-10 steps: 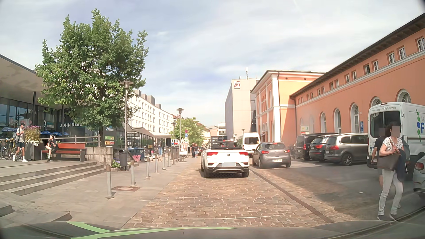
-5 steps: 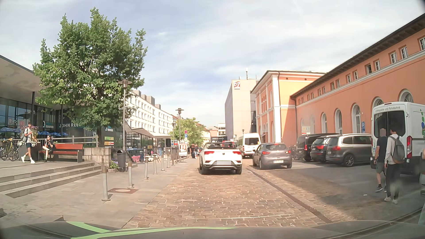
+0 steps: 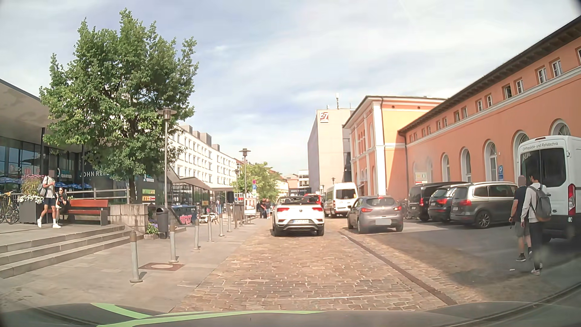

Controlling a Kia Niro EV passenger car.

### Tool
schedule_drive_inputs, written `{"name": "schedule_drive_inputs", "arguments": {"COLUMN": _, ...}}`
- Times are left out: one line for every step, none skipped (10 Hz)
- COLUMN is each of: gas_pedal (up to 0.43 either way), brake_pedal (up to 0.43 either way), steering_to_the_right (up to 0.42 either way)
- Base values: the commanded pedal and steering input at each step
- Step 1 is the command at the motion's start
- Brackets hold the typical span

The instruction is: Follow the waypoints while adhering to traffic rules and regulations

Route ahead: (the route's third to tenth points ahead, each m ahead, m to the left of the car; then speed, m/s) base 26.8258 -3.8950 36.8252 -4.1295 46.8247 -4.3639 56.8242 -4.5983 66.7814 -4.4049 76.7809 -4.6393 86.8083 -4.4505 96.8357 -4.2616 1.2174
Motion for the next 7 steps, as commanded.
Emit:
{"name": "schedule_drive_inputs", "arguments": {"gas_pedal": 0.11, "brake_pedal": 0.0, "steering_to_the_right": -0.035}}
{"name": "schedule_drive_inputs", "arguments": {"gas_pedal": 0.098, "brake_pedal": 0.0, "steering_to_the_right": -0.035}}
{"name": "schedule_drive_inputs", "arguments": {"gas_pedal": 0.098, "brake_pedal": 0.0, "steering_to_the_right": -0.035}}
{"name": "schedule_drive_inputs", "arguments": {"gas_pedal": 0.098, "brake_pedal": 0.0, "steering_to_the_right": -0.035}}
{"name": "schedule_drive_inputs", "arguments": {"gas_pedal": 0.098, "brake_pedal": 0.0, "steering_to_the_right": -0.033}}
{"name": "schedule_drive_inputs", "arguments": {"gas_pedal": 0.098, "brake_pedal": 0.0, "steering_to_the_right": -0.026}}
{"name": "schedule_drive_inputs", "arguments": {"gas_pedal": 0.087, "brake_pedal": 0.0, "steering_to_the_right": -0.02}}
